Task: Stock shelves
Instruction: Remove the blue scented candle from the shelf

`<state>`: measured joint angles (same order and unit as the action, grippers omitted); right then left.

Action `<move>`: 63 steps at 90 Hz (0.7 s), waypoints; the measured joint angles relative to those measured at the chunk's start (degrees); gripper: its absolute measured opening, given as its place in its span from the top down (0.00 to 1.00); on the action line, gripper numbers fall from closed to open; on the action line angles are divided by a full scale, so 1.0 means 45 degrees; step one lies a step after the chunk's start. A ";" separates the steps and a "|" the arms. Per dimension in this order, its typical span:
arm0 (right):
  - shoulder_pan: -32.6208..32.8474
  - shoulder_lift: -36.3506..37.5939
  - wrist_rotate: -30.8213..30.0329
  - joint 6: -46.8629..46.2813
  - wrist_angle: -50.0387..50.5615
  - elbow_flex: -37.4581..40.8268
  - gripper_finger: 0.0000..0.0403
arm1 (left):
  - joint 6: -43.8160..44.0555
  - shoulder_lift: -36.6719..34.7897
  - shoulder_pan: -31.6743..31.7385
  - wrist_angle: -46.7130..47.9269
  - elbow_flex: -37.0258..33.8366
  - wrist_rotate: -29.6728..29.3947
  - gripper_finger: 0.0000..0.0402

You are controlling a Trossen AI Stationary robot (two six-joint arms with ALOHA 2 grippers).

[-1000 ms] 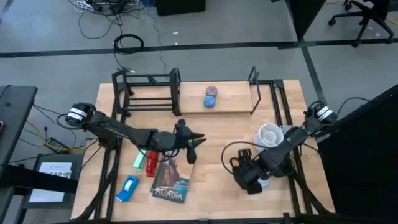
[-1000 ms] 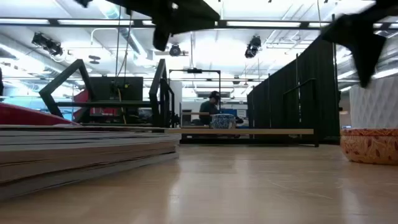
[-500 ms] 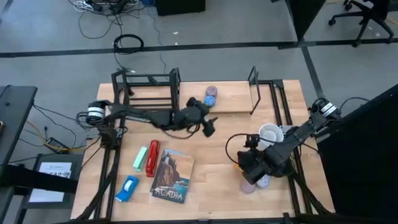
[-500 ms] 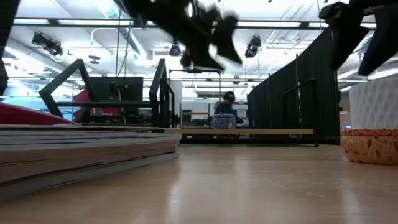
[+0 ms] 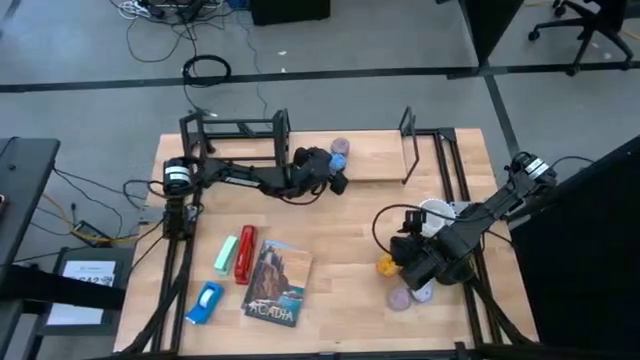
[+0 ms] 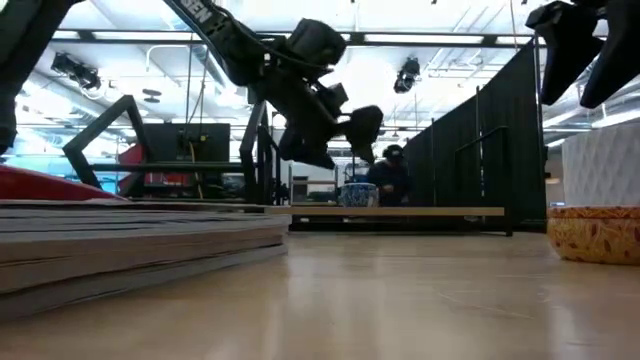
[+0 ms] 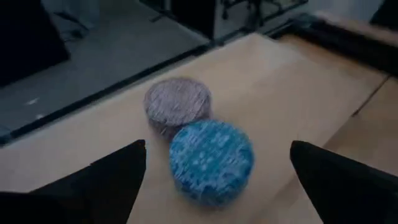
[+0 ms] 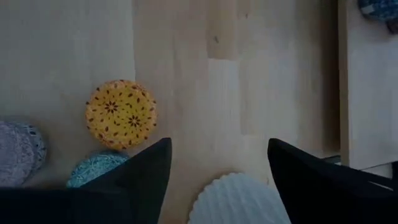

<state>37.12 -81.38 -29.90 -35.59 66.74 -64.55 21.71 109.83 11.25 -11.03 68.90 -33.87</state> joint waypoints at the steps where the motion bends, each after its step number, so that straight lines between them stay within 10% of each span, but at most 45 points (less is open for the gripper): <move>1: 0.0000 0.0003 -0.0041 0.0000 -0.0017 0.0000 0.41 | 0.0006 0.0043 0.0003 -0.0062 0.0000 0.0000 0.07; 63: -0.0034 -0.0005 -0.0158 0.0160 -0.0345 0.0000 0.41 | 0.1293 0.2139 0.0176 -0.2561 -0.0010 -0.1150 0.08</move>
<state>36.97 -81.41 -30.61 -34.87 65.19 -64.55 27.53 119.46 12.05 -22.55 68.86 -39.04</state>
